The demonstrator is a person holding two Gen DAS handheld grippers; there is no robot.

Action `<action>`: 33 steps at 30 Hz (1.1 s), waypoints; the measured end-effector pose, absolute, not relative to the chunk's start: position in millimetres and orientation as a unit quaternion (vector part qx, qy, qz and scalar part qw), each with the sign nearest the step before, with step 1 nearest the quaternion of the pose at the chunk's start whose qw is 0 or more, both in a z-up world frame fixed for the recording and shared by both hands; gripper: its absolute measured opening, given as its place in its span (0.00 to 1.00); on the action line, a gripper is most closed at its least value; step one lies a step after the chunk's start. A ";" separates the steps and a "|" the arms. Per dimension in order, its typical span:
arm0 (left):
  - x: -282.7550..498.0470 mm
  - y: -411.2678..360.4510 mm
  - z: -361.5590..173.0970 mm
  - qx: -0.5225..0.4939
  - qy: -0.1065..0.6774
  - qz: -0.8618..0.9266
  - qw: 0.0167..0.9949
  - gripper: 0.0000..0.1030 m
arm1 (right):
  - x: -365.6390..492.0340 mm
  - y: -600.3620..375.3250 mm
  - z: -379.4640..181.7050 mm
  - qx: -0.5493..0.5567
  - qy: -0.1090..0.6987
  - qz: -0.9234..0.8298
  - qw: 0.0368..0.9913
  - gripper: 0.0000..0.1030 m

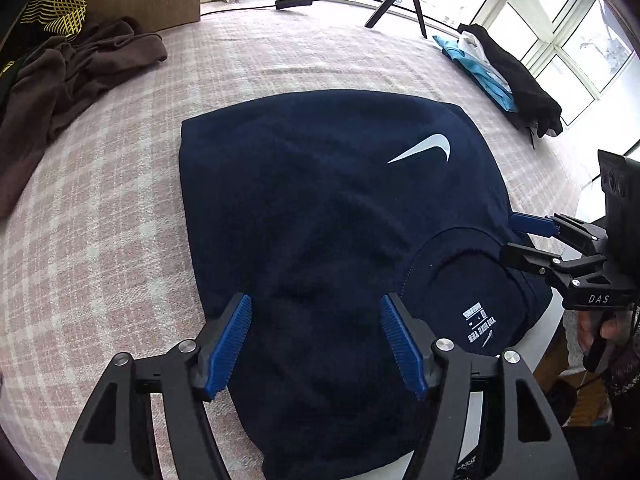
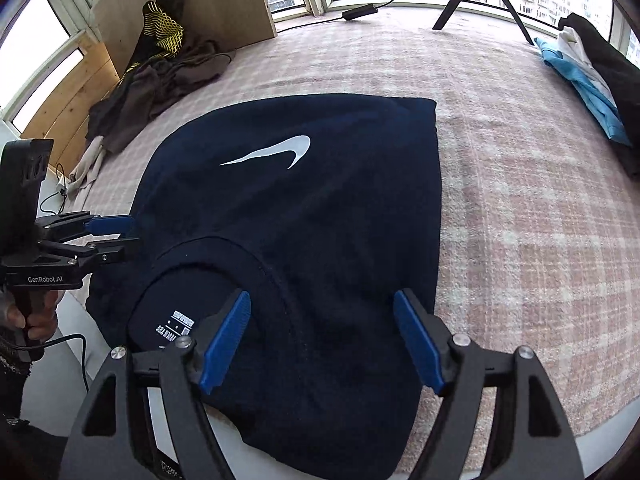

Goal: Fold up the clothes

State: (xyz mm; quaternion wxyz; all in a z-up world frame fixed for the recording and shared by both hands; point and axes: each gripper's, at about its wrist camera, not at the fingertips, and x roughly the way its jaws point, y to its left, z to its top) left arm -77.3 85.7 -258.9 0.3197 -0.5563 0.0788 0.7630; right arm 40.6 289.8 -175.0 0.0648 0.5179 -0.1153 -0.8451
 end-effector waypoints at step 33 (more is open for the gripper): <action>-72.5 13.8 -249.3 -0.609 -0.006 0.752 0.251 0.72 | 73.7 346.2 -176.7 0.524 -0.192 -0.828 0.056 0.49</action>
